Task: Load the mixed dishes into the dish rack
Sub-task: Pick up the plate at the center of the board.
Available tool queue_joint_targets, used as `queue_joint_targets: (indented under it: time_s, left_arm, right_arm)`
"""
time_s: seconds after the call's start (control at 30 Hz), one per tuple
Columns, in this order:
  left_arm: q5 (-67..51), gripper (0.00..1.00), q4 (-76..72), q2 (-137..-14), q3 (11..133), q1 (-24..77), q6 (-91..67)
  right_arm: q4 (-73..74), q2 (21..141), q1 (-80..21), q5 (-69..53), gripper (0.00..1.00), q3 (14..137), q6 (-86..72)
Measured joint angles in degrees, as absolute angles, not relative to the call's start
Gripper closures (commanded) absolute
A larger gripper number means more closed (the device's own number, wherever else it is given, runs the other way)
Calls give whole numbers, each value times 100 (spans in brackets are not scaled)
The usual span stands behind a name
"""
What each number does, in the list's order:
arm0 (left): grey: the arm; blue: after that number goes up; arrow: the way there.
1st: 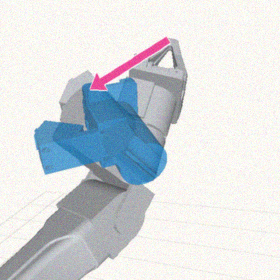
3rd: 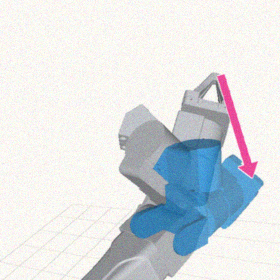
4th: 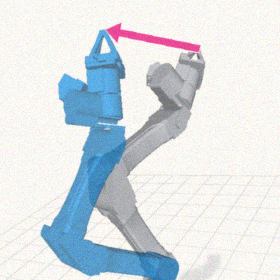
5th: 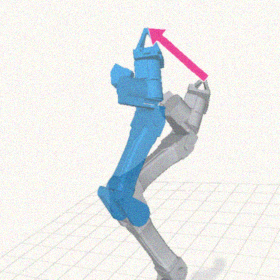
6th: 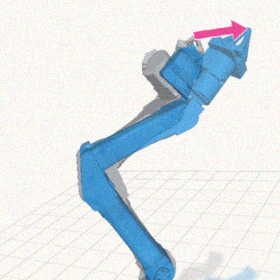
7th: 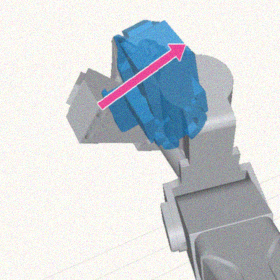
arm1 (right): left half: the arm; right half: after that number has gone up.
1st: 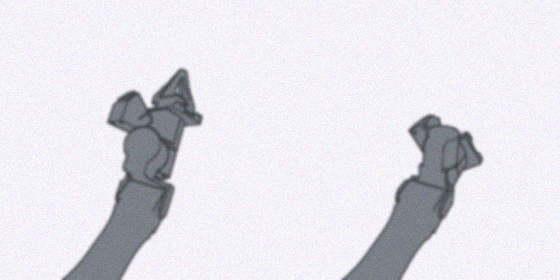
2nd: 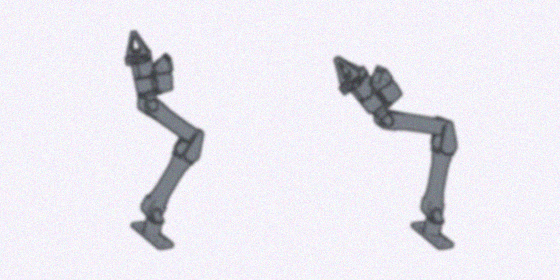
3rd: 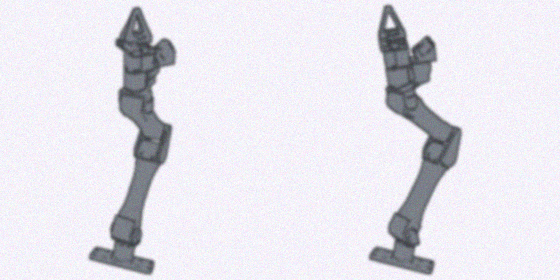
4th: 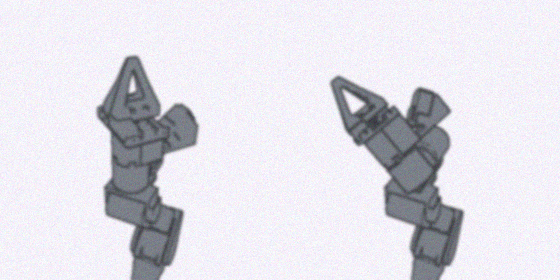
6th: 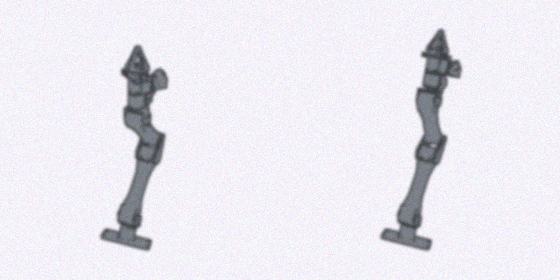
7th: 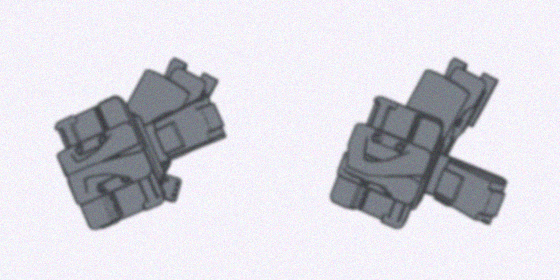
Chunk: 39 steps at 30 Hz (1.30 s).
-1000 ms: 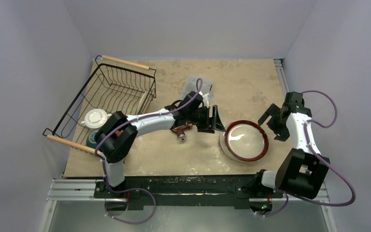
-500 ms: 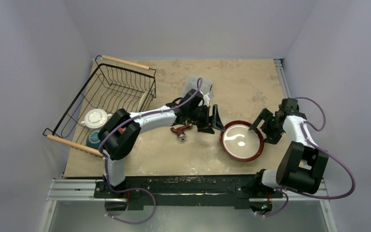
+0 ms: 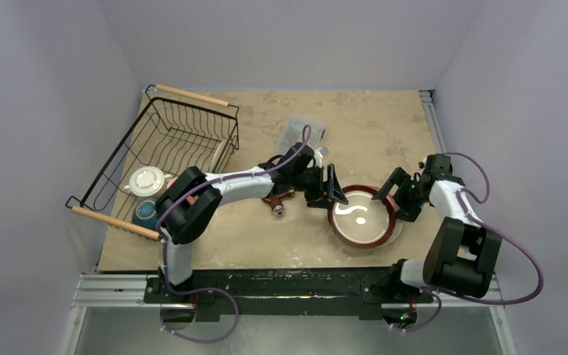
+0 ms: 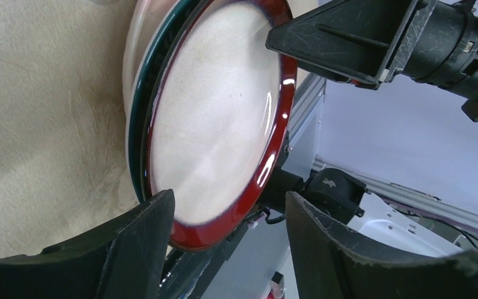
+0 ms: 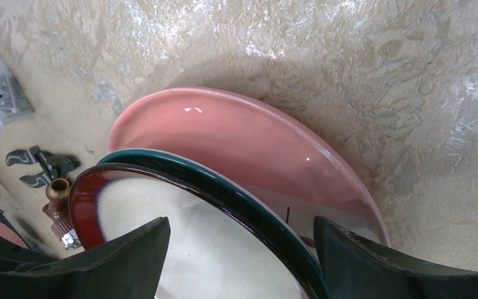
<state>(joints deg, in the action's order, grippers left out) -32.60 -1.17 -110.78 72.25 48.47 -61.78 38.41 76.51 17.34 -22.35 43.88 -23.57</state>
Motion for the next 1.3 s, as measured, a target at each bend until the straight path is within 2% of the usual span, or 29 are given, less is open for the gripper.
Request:
queue_joint_targets:
  time_s: [0.13,0.53,0.8,1.13,1.3]
  left_arm:
    - [-3000,30,-5,-10993,7196,4875,-6042]
    - [-2526,30,698,-10597,7199,4838,-5441]
    - [-2742,35,626,-10908,7196,4838,-5649]
    - [-2974,48,32,-10951,7048,4801,-6064]
    - [-3074,49,-165,-10951,7041,4790,-6265]
  right_arm:
    - [3813,7651,1719,-2270,16,4390,-2353]
    - [3795,7673,1601,-2213,16,4392,-2292]
    - [3793,7686,1601,-2217,16,4397,-2290]
    - [3763,7773,1531,-2220,17,4462,-2287]
    - [3758,7802,1511,-2198,19,4480,-2255]
